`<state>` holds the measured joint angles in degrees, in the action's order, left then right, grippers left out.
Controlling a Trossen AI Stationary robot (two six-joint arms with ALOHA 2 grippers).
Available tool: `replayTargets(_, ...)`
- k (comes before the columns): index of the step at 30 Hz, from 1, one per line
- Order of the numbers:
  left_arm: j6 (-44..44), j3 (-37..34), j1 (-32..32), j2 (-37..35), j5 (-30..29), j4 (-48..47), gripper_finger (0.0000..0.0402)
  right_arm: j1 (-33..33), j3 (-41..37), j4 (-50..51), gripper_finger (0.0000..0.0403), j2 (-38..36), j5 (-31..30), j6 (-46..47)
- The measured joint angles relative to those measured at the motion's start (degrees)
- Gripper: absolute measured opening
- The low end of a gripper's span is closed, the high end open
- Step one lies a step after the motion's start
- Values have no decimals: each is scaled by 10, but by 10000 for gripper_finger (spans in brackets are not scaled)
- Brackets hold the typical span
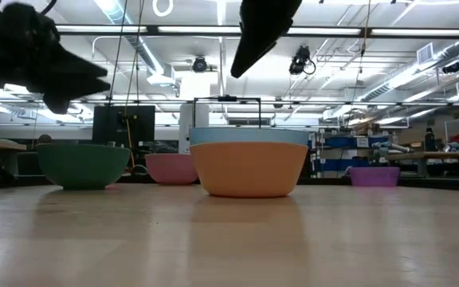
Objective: Nest bowls inside each other
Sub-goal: Stack the green bowl on top of the light blue bowl
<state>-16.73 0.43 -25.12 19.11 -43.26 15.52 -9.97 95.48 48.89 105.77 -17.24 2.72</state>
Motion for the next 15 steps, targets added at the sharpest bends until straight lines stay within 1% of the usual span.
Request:
replayTargets(1,-8,1,0,0,-10,-17,184,6,0,5,89,-6,-4,-4)
replayTargets(4,-58,21,0,1,-26,-128,184,26,0,22,107,-40,-26,-18)
replayTargets(9,-119,106,0,16,-37,-297,184,59,0,34,121,-96,-38,-30)
replayTargets(12,-153,178,5,52,-35,-413,184,74,1,34,121,-127,-40,-39)
replayTargets(14,-188,227,16,90,-22,-507,184,81,1,35,120,-139,-40,-47)
replayTargets(15,-208,245,21,117,-15,-531,184,84,0,36,119,-143,-40,-53)
